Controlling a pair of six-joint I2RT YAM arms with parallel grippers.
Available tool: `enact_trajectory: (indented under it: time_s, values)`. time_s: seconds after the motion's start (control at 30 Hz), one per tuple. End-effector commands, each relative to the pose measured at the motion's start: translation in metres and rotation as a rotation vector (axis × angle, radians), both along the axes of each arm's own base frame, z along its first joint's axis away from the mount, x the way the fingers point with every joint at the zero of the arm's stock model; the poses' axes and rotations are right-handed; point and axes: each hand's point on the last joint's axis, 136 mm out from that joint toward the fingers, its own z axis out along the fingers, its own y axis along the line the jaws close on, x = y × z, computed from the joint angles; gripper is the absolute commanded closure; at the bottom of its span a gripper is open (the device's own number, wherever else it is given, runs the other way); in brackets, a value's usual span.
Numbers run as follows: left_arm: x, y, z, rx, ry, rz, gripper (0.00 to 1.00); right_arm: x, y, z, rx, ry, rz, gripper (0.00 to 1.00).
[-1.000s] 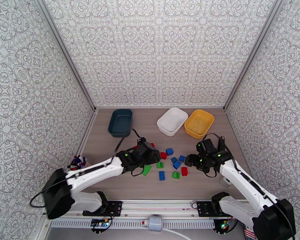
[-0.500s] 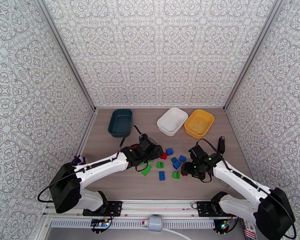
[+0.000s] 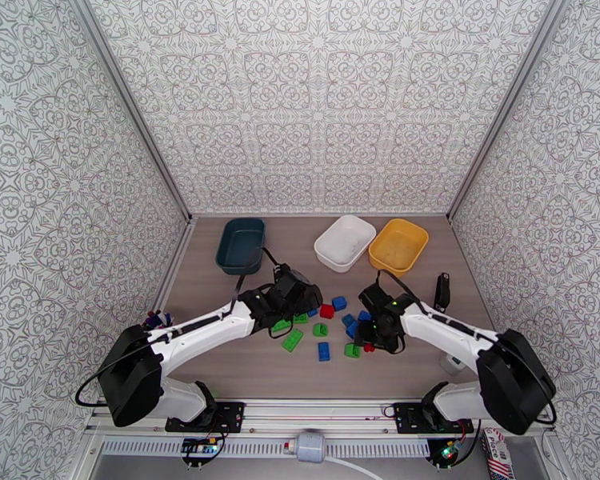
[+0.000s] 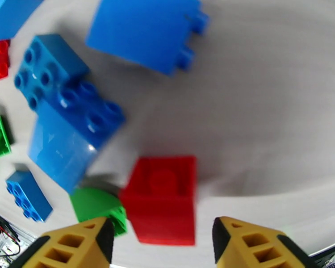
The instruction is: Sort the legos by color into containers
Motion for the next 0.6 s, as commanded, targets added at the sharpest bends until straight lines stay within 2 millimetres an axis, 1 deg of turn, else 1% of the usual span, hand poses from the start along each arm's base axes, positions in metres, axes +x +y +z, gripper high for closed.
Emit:
enact_trajectory:
  time_s: [0.0,0.17,0.33,0.43,0.57]
  values:
    - [0.005,-0.005,0.003,-0.014,-0.003,-0.035,0.01,0.010,0.004,0.004,-0.015,-0.032,0.018,0.40]
    - [0.003,-0.005,0.000,-0.014,0.003,-0.052,0.01,0.006,0.003,-0.003,-0.021,-0.008,0.026,0.49]
    - [0.003,-0.009,-0.002,-0.024,0.004,-0.067,0.01,0.004,0.002,-0.004,-0.020,-0.003,0.027,0.64]
    - [0.006,-0.017,-0.001,-0.036,0.004,-0.095,0.01,0.004,0.001,0.001,-0.023,-0.015,0.023,0.71]
    - [0.010,-0.034,0.001,-0.038,0.005,-0.156,0.01,0.007,-0.005,0.011,-0.038,-0.045,0.016,0.76]
